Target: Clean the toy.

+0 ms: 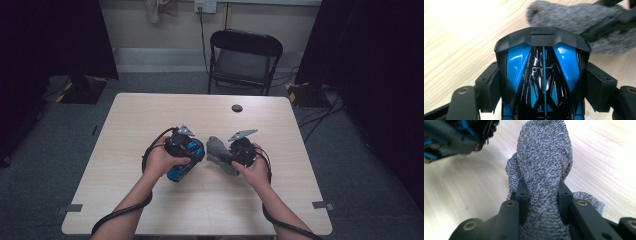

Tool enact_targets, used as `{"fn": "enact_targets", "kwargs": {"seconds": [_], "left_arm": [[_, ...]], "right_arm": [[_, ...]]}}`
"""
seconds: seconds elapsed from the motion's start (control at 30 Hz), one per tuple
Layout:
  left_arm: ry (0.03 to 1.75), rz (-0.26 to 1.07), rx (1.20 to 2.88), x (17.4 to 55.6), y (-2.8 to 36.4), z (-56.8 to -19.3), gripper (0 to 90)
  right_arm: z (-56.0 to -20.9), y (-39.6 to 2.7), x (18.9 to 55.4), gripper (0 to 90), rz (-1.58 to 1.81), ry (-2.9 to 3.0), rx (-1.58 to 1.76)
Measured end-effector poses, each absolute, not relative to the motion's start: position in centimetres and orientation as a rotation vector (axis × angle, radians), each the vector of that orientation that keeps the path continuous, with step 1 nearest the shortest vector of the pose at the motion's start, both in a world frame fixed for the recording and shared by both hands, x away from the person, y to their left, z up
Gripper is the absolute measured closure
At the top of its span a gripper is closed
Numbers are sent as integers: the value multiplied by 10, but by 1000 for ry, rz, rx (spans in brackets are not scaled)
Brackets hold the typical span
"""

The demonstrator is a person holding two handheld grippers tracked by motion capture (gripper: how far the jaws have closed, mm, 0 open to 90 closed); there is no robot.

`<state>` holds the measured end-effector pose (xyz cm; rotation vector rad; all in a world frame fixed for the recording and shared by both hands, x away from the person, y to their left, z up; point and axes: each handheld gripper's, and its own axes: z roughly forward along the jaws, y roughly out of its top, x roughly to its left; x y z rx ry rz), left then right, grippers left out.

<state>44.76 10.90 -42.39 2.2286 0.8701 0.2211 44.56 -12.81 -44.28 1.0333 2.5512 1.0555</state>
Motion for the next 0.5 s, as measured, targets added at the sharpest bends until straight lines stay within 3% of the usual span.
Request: {"fn": "enact_targets", "kwargs": {"seconds": [0.5], "left_arm": [[888,223,2215,448,107,-421,256]], "right_arm": [[-440,-92,444,704,1110,2584,968]]}}
